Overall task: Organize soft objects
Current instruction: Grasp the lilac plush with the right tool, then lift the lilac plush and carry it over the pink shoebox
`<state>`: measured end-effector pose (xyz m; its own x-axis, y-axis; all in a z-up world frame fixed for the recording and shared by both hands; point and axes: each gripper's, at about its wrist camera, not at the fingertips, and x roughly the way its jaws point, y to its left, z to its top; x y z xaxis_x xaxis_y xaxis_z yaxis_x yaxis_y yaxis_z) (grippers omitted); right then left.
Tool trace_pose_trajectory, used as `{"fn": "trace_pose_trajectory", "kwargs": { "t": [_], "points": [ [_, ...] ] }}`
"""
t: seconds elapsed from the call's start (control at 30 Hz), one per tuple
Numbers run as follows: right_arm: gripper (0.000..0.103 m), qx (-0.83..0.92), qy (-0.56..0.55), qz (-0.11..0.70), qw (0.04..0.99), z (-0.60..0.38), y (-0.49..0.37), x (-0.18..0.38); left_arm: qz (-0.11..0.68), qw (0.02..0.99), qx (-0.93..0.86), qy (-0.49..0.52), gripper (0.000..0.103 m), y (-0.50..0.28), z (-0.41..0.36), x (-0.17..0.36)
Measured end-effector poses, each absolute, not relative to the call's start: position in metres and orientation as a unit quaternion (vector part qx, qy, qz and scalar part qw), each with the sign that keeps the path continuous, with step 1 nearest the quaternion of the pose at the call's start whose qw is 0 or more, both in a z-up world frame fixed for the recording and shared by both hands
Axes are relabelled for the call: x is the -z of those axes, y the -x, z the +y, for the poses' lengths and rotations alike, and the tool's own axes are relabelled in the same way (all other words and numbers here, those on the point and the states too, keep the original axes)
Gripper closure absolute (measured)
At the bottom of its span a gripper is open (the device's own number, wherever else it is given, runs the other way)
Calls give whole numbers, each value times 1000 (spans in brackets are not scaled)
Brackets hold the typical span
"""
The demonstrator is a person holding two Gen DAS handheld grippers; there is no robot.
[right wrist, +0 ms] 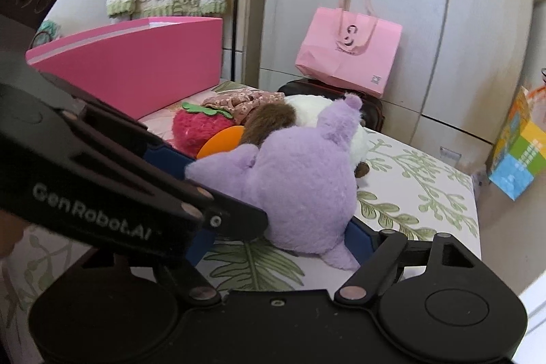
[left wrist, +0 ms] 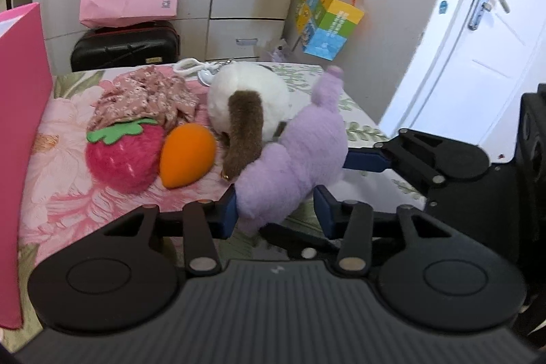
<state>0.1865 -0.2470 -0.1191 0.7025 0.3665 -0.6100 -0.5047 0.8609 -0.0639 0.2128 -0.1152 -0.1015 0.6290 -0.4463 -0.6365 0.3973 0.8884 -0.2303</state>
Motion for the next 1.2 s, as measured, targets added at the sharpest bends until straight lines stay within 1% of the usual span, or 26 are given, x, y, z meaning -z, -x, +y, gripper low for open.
{"fn": "trace_pose_trajectory", "kwargs": {
  "t": [0.63, 0.77, 0.97, 1.2],
  "points": [
    [19, -209, 49, 349, 912, -243, -141, 101, 377, 889, 254, 53, 58, -165, -102, 87],
    [20, -205, 54, 359, 909, -238, -129, 99, 396, 881, 254, 53, 58, -156, -100, 85],
    [20, -201, 59, 364, 908, -230, -111, 88, 399, 878, 259, 55, 58, -139, -91, 77],
    [20, -206, 97, 356, 906, -212, -86, 69, 408, 871, 269, 49, 58, -116, -78, 61]
  ]
}}
